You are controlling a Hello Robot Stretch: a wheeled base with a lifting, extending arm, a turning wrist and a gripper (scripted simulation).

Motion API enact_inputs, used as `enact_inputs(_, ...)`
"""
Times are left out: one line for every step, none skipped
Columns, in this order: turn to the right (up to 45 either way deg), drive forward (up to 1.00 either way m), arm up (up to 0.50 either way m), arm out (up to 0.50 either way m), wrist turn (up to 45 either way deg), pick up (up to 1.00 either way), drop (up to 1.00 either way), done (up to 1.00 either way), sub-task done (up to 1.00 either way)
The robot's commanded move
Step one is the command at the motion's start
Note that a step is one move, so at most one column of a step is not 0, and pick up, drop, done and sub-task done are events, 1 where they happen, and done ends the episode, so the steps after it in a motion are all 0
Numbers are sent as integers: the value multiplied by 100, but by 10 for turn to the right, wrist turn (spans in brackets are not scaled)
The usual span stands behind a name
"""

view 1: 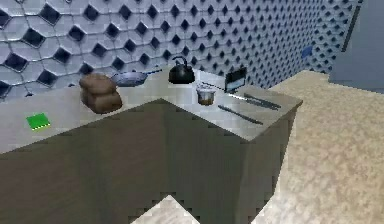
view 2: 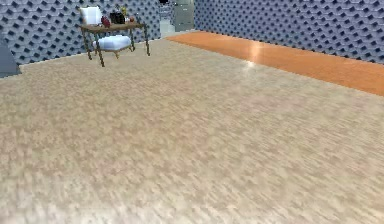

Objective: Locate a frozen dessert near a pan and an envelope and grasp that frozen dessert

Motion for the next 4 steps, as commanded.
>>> enact_inputs(450, 0, 0, 0, 0, 0, 0, 0, 0)
enact_inputs(300, 0, 0, 0, 0, 0, 0, 0, 0)
enact_inputs(0, 50, 0, 0, 0, 0, 0, 0, 0)
enact_inputs(-210, 0, 0, 0, 0, 0, 0, 0, 0)
